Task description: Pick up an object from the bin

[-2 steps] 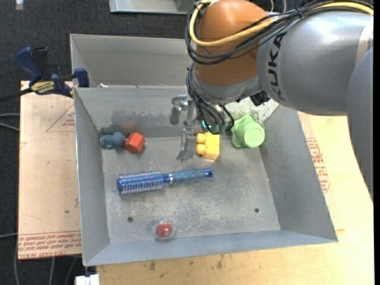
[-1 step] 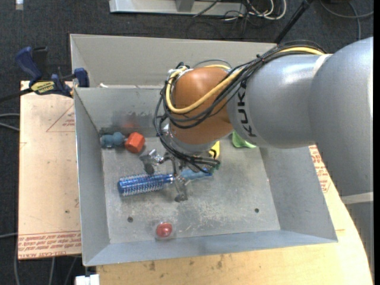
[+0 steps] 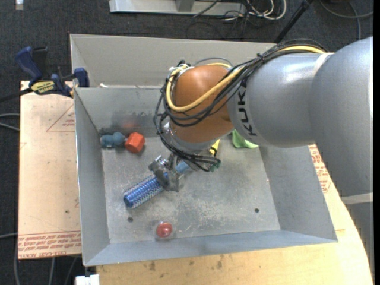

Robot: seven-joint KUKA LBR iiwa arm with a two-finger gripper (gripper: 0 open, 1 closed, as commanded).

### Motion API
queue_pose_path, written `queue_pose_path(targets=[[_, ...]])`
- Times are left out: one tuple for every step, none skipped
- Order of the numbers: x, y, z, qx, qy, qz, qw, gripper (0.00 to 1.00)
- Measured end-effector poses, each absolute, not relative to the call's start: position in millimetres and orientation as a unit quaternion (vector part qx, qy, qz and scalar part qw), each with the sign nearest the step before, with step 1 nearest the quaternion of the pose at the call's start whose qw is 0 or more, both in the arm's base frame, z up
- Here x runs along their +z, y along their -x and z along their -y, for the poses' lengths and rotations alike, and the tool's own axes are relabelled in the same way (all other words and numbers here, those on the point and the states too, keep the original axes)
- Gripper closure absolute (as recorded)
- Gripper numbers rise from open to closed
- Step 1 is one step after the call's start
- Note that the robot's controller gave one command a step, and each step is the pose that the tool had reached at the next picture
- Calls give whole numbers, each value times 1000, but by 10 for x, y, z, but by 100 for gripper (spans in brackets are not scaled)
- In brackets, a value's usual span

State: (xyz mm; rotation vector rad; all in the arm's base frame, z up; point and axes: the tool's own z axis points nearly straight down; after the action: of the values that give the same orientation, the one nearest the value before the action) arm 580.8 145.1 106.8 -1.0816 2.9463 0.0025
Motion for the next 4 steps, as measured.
queue_pose_path(targets=[[1062, -5805, -1450, 1, 344, -939, 1, 0], [689, -6109, -1547, 1, 342, -940, 3, 0], [700, -6099, -1541, 1, 342, -940, 2, 100], [1887, -5941, -1361, 0, 472, -881, 4, 100]])
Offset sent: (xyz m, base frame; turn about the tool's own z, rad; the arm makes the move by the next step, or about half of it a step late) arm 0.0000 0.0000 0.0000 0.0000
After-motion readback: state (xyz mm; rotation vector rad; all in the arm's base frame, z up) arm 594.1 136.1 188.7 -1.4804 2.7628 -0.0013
